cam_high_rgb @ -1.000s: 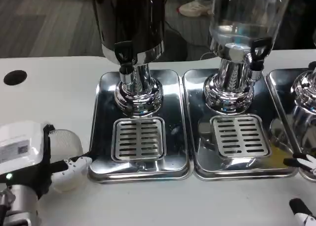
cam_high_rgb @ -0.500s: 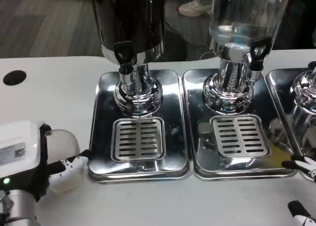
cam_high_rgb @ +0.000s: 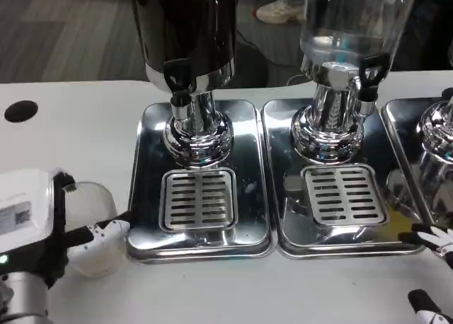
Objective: Grasp the cup under the faucet to collect the drink, then remove the cup.
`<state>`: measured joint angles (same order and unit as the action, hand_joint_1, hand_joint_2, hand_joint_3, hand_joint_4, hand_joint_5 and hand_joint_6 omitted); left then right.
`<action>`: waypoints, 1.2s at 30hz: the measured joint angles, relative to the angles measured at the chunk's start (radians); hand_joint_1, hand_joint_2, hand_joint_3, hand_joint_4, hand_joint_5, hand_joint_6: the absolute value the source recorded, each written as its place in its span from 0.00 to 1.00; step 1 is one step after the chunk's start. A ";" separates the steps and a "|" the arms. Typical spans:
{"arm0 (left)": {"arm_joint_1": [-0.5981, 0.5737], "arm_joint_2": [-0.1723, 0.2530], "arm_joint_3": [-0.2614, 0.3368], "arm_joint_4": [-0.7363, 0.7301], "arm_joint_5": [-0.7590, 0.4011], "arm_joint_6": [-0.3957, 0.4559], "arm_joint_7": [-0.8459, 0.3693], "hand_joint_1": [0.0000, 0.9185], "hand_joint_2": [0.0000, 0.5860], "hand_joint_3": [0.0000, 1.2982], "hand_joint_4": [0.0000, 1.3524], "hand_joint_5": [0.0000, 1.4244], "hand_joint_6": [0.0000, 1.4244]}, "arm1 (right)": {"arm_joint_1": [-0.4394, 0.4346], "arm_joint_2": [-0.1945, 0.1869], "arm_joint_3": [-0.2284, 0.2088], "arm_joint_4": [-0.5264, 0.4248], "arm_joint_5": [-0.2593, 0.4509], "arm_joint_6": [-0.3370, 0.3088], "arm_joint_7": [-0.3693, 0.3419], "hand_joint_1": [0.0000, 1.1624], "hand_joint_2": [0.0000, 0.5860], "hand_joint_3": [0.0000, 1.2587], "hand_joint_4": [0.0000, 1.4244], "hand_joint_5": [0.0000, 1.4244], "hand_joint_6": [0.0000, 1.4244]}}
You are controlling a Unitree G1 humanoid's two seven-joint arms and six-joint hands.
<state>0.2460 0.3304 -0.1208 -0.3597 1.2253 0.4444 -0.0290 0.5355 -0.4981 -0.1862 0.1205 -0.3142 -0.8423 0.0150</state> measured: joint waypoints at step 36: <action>-0.390 -0.132 -0.214 0.243 0.076 0.026 -0.086 0.28 0.17 0.35 0.42 0.56 0.68 | -0.005 -0.015 -0.012 0.042 0.049 -0.025 0.020 0.41 0.63 0.18 0.08 0.05 0.00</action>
<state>-0.1436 0.1985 -0.3344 -0.1170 1.3015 0.4709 -0.1149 0.5305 -0.5135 -0.1982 0.1621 -0.2652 -0.8676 0.0350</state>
